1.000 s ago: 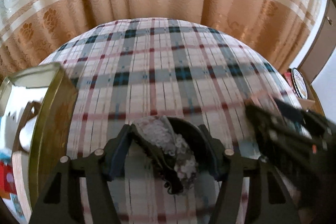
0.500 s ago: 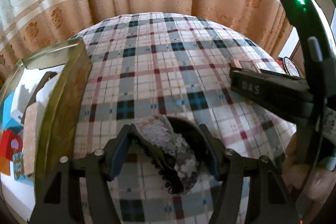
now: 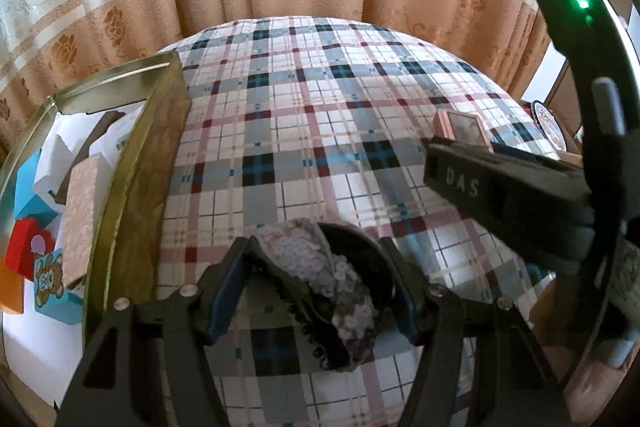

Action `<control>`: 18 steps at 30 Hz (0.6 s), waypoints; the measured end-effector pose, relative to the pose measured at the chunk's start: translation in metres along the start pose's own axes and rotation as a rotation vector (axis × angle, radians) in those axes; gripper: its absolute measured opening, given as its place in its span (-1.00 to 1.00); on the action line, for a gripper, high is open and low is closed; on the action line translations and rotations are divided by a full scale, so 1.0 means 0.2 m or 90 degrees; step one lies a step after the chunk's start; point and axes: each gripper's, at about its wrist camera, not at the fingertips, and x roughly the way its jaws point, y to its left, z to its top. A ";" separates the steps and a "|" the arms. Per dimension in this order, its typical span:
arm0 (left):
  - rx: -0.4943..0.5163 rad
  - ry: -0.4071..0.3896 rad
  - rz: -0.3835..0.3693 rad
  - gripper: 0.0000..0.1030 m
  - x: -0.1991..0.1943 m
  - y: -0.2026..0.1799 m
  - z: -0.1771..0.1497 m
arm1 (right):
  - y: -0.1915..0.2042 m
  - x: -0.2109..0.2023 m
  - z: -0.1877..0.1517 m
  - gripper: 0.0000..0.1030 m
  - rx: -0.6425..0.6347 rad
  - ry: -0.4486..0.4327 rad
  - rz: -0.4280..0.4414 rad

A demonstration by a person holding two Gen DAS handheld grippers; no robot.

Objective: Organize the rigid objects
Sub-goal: 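Lift and carry the picture frame and knit hat toward the tray with both grippers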

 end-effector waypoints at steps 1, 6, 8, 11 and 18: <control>0.002 -0.002 0.000 0.25 -0.01 0.00 -0.01 | 0.01 -0.01 -0.01 -0.01 -0.002 0.001 0.002; 0.004 -0.006 -0.002 0.25 -0.03 0.00 -0.03 | 0.03 -0.06 -0.09 -0.01 -0.016 -0.006 0.004; 0.004 -0.006 -0.001 0.25 -0.03 -0.01 -0.03 | 0.03 -0.07 -0.10 -0.01 -0.014 -0.006 0.009; -0.002 -0.005 -0.001 0.24 -0.03 0.00 -0.03 | 0.03 -0.07 -0.10 -0.01 -0.015 -0.007 0.008; 0.001 -0.016 0.000 0.24 -0.08 -0.01 -0.06 | 0.02 -0.07 -0.10 -0.01 -0.004 -0.010 0.020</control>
